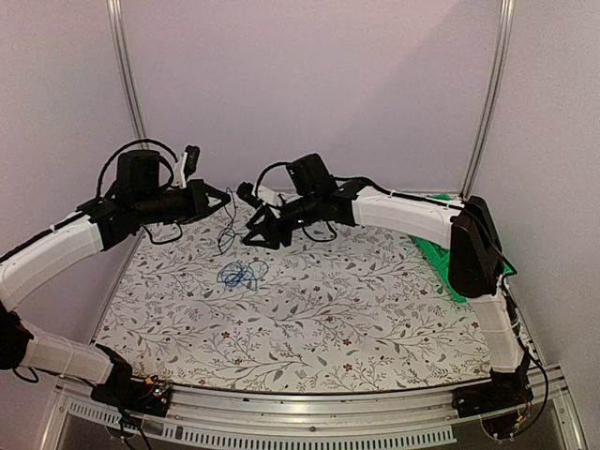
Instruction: Untangle the cables
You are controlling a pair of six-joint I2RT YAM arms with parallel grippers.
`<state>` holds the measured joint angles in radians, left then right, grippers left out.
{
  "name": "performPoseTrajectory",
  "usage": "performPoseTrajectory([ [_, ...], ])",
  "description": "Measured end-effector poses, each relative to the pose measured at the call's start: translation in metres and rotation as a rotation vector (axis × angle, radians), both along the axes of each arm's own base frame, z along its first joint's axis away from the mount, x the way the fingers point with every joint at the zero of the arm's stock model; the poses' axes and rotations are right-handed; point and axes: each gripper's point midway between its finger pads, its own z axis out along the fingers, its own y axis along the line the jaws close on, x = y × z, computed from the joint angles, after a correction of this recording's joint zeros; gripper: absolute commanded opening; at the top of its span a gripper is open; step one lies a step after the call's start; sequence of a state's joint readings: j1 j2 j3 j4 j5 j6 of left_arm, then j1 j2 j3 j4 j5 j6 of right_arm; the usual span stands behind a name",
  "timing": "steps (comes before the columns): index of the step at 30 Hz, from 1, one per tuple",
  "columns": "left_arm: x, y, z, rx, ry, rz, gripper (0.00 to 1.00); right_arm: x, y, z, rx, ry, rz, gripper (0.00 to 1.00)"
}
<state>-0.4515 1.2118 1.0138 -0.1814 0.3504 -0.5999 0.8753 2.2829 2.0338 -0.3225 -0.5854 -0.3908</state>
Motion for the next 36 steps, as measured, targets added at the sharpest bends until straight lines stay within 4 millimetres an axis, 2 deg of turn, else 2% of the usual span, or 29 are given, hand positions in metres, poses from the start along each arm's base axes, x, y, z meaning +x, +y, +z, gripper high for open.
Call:
performPoseTrajectory([
  [5,-0.001,-0.001,-0.002,-0.010,0.007,-0.003,0.00,0.003,0.004,0.007,0.021,-0.002,-0.006,0.45],
  [14,-0.001,-0.001,-0.004,-0.014,0.016,-0.002,0.00,0.005,0.009,-0.004,0.014,0.033,-0.014,0.36],
  [29,-0.002,-0.002,-0.009,-0.017,0.024,-0.003,0.00,0.004,0.013,-0.001,0.028,0.041,-0.012,0.23],
  [33,-0.002,-0.002,-0.008,-0.020,0.025,-0.002,0.00,0.004,0.016,-0.008,0.023,0.045,-0.010,0.23],
  [36,-0.003,-0.002,-0.008,-0.021,0.025,-0.002,0.00,0.004,0.017,-0.016,0.013,0.053,-0.009,0.17],
])
